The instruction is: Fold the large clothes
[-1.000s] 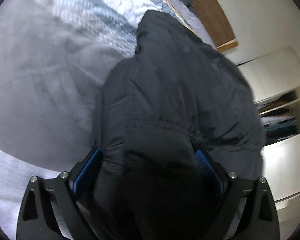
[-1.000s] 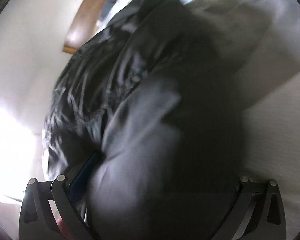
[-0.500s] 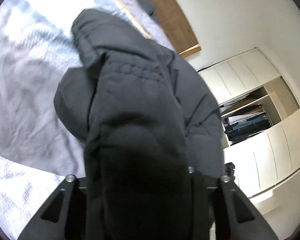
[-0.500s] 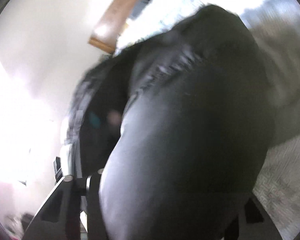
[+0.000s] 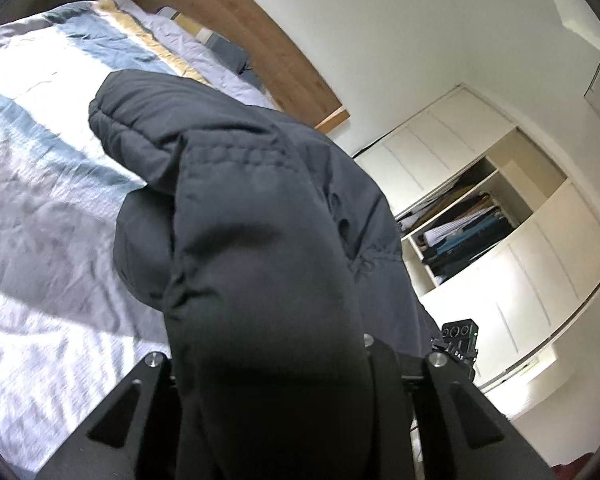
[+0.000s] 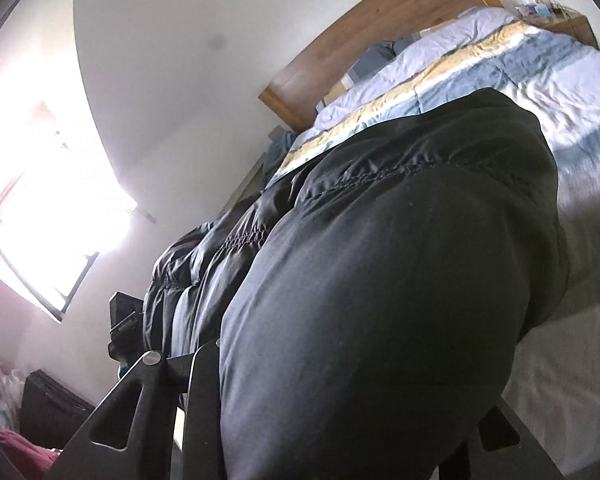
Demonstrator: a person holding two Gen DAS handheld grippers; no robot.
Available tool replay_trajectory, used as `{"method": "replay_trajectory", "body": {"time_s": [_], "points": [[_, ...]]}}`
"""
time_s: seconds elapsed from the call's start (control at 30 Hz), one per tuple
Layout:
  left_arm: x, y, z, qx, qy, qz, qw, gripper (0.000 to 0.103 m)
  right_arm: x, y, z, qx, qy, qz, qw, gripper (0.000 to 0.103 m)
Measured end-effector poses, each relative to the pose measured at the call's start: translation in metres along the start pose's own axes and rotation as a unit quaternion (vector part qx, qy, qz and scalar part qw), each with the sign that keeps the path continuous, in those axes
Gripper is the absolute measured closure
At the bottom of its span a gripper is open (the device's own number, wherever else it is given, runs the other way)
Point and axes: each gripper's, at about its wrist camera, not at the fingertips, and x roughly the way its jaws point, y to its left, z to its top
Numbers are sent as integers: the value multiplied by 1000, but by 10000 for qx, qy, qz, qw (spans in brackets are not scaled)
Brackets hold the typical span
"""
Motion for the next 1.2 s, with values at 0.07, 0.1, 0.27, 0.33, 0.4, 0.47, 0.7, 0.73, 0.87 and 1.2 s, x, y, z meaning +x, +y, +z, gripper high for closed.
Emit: {"method": "replay_trajectory", "body": {"time_s": [0.07,0.1,0.27,0.33,0.4,0.47,0.7,0.73,0.87,1.2], "points": [[6,12,-10,-8,161,303,9994,82,4,-17,-15,176,88,-87,9998,72],[14,23,-16,-93,293,543,9981,82,10,-27,-23,288,157,-204,9993,72],[31,75,-33,-350,742,1767,9808,73,28,-81,-55,977,546,-1125,9873,62],[21,82,-35,-472,744,1942,9770,65,23,-89,-59,1176,518,-1341,9826,45],[16,87,-24,-534,726,2077,9740,61,15,-84,-60,1106,542,-1750,9768,31],[2,88,-17,-631,680,2124,9728,59,3,-84,-55,1047,513,-2062,9715,21],[-66,56,-2,-394,258,2921,9552,46,-64,-44,-47,734,-98,-2907,9539,7],[-80,51,0,-441,146,3102,9495,46,-72,-29,-49,658,-186,-2911,9543,7],[-133,36,0,-561,-176,3749,9252,46,-111,12,-61,364,-479,-2845,9568,6],[-199,-93,-94,347,-698,3799,9217,45,-157,120,-115,-470,-920,-2511,9624,3]]}}
